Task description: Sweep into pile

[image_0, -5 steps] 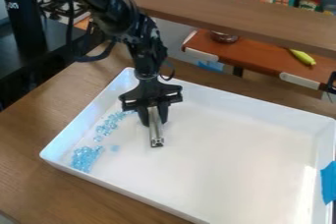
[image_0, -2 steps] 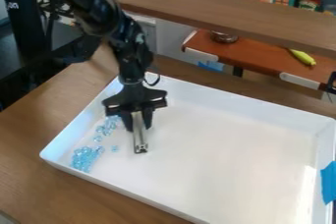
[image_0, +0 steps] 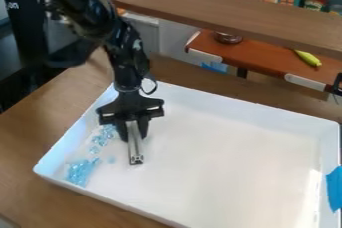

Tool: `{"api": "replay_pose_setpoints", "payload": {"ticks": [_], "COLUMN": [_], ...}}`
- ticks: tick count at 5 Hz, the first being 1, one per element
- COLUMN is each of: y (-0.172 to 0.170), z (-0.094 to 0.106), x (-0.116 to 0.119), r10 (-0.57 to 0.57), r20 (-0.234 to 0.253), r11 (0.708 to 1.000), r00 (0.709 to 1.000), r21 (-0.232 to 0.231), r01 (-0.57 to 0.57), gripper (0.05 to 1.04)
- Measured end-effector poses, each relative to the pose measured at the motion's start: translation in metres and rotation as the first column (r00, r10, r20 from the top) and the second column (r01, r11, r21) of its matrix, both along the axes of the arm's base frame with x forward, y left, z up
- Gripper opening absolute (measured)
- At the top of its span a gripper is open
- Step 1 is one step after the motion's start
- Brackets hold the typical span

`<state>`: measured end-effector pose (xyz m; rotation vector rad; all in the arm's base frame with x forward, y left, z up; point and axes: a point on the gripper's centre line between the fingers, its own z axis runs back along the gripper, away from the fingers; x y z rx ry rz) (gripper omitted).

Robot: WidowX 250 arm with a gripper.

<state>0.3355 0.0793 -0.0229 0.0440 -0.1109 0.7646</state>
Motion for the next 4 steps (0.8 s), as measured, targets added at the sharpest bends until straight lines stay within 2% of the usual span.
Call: {"api": "replay_pose_setpoints", "payload": {"ticks": [1, 2, 3, 4], "y": [-0.009, -0.035, -0.083, -0.130], "z": [0.008, 0.032, 0.037, 0.052], "x": [-0.002, 0.013, 0.018, 0.032], "r10": [-0.026, -0.113, -0.243, -0.345], "r20": [0.045, 0.141, 0.157, 0.187], "r11": [0.999, 0.992, 0.967, 0.937], "r00": [0.999, 0.984, 0.957, 0.920], "r21": [-0.046, -0.044, -0.034, 0.014], "r01": [0.028, 0.120, 0.252, 0.349], "gripper": [0.386, 0.386, 0.386, 0.386]}}
